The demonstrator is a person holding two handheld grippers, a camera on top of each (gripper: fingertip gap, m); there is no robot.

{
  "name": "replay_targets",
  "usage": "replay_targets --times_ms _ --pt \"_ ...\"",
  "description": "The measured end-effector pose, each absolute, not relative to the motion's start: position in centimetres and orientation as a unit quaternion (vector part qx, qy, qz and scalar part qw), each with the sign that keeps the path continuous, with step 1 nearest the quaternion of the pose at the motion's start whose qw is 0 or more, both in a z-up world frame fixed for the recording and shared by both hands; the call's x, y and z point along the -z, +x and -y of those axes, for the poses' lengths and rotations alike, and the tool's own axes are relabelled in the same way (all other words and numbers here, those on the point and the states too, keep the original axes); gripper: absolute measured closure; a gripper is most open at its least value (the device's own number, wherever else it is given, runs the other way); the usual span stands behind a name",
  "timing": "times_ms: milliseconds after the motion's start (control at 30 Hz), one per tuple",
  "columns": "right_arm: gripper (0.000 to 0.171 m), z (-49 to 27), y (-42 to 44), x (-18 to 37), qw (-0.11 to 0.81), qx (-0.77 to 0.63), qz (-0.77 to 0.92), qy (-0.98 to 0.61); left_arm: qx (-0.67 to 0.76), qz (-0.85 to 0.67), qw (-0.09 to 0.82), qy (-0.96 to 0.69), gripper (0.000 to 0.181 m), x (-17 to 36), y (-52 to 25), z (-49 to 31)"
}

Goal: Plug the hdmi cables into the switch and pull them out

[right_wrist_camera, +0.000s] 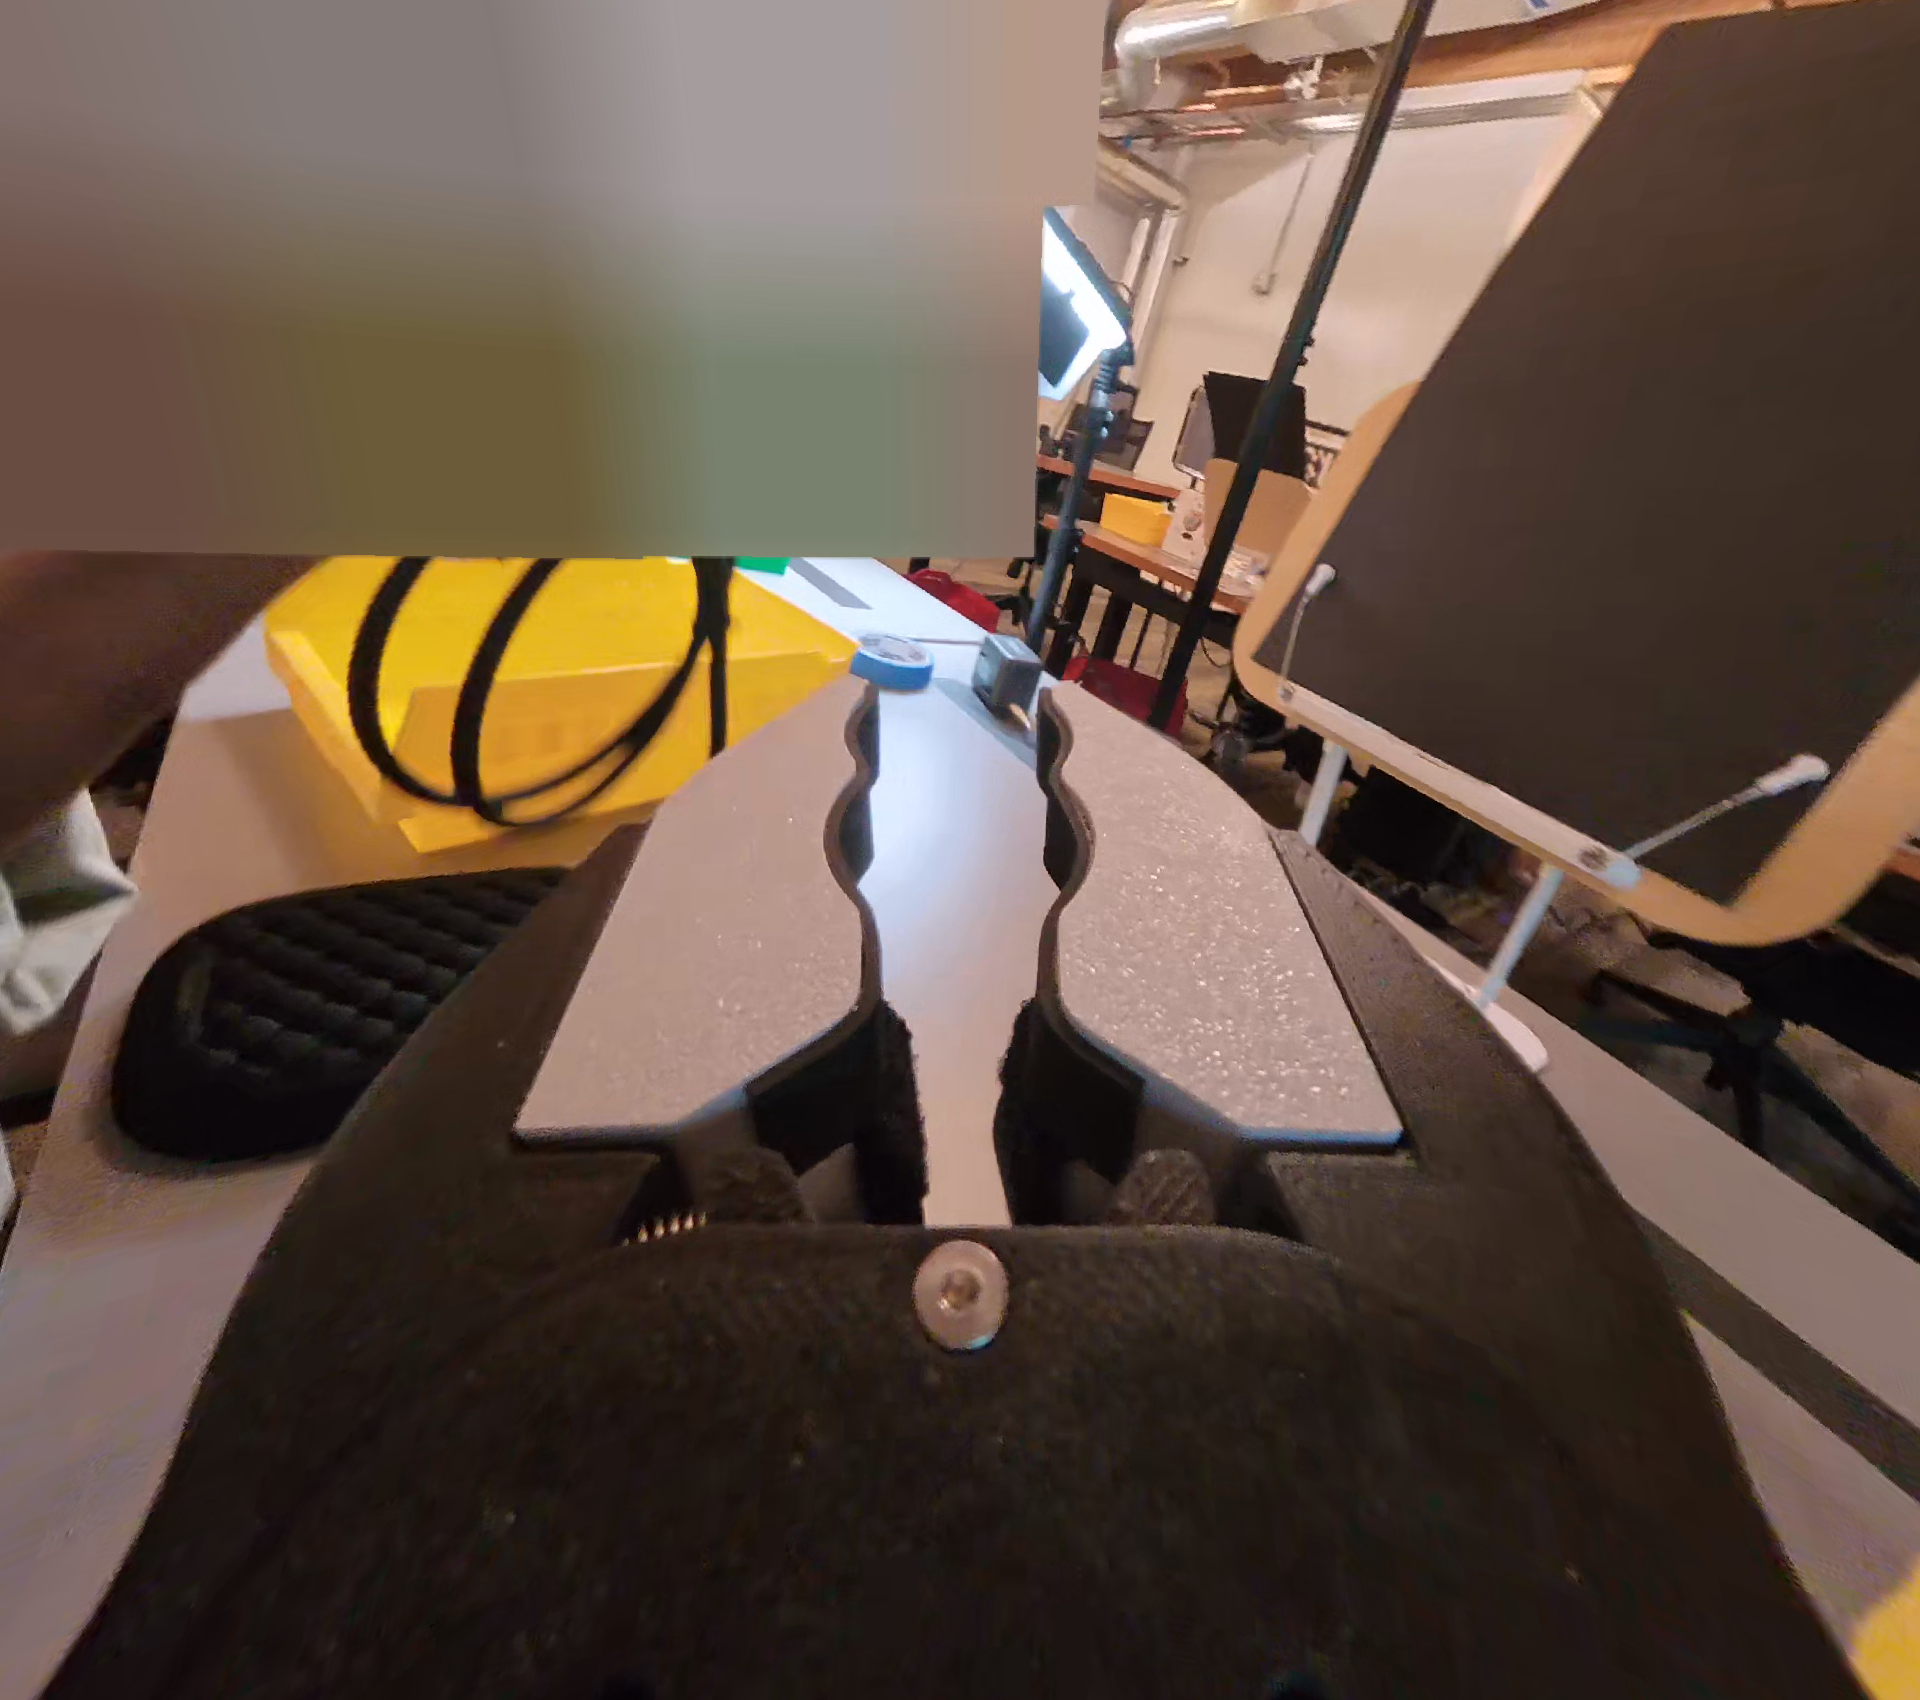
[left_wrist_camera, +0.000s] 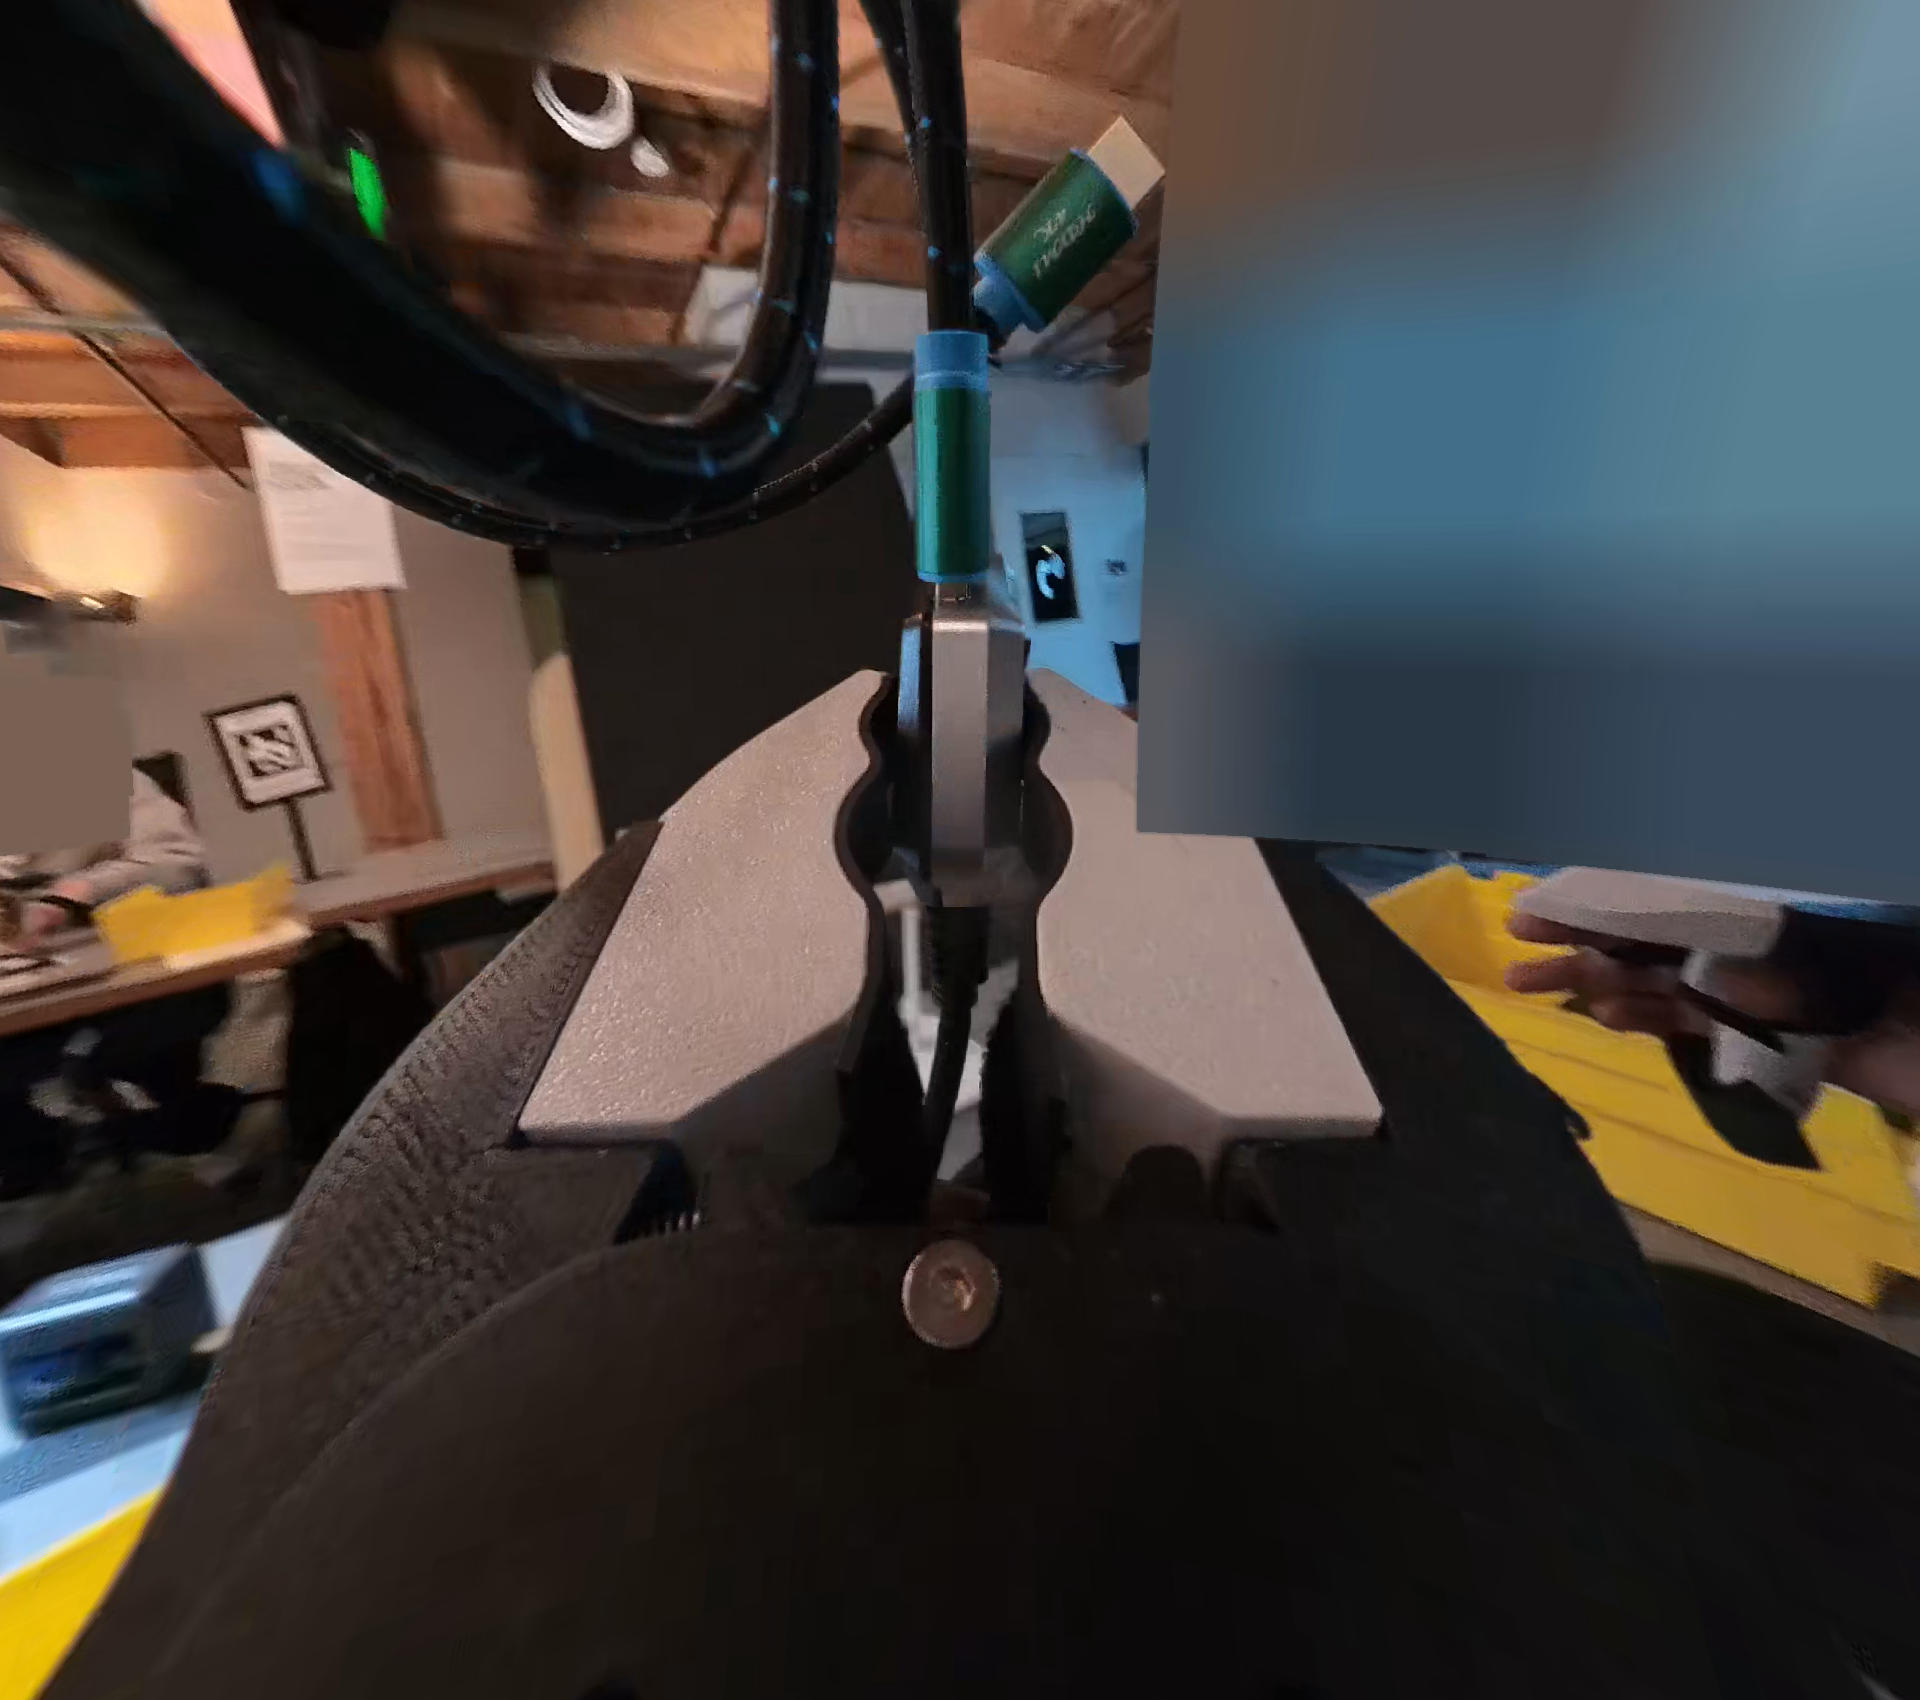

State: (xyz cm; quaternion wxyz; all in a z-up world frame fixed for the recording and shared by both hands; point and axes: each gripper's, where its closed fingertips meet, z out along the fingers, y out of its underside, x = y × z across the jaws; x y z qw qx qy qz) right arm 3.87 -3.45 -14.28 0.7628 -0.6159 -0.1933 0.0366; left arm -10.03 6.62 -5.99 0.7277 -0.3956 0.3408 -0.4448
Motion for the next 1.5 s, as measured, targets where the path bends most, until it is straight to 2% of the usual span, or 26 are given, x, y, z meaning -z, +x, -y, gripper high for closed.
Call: replay_targets --times_ms 33,200,300,467,567,633,733,767,933,1000,1100,1267,1400,1500 --pt "0.141 3.0 3.2 14.0 0.768 -0.043 0.194 -0.609 0.449 -0.355 0.714 -0.404 0.161 7.1 -8.8 -6.4" --pt "0.140 0.4 0.9 13.1 0.793 -0.079 0.155 -0.584 0.412 -0.410 0.679 -0.448 0.161 13.5 -4.2 -5.8" --pt "0.133 -1.8 0.5 14.9 0.772 -0.044 0.149 -0.616 0.372 -0.436 0.690 -0.442 0.161 15.0 -3.1 -4.6" --pt "0.129 -2.3 0.6 13.7 0.803 -0.126 0.106 -0.572 0.345 -0.479 0.685 -0.427 0.161 16.6 -1.5 -2.8" --pt "0.137 -2.5 1.9 13.8 0.809 -0.118 0.085 -0.569 0.347 -0.500 0.674 -0.418 0.161 17.6 -0.6 -1.3" --pt "0.149 -2.5 2.3 14.6 0.799 -0.122 0.086 -0.583 0.347 -0.508 0.671 -0.414 0.161 18.1 -0.1 -0.1" --pt "0.149 -1.3 2.6 14.9 0.799 -0.185 0.112 -0.561 0.333 -0.540 0.663 -0.398 0.157 18.9 0.5 1.3" --pt "0.149 -1.0 3.0 15.3 0.797 -0.206 0.116 -0.556 0.342 -0.560 0.646 -0.389 0.152 19.3 0.8 2.0" --pt "0.149 1.0 5.2 16.7 0.784 -0.323 0.110 -0.518 0.497 -0.604 0.481 -0.396 0.078 20.9 0.5 4.0" --pt "0.150 2.2 5.1 16.6 0.786 -0.352 0.140 -0.489 0.586 -0.595 0.389 -0.388 0.064 20.8 -0.3 4.8" --pt "0.150 3.9 4.3 16.0 0.789 -0.389 0.183 -0.440 0.686 -0.509 0.320 -0.410 0.069 19.9 -0.2 3.0" --pt "0.150 5.3 2.2 15.3 0.772 -0.397 0.263 -0.420 0.671 -0.468 0.384 -0.427 0.071 19.5 1.4 -0.5" --pt "0.150 6.1 0.8 15.0 0.752 -0.424 0.310 -0.399 0.719 -0.505 0.261 -0.400 0.106 20.4 1.9 2.2" --pt "0.150 6.6 0.0 15.0 0.730 -0.457 0.336 -0.381 0.762 -0.492 0.134 -0.399 0.113 21.3 2.2 4.2"
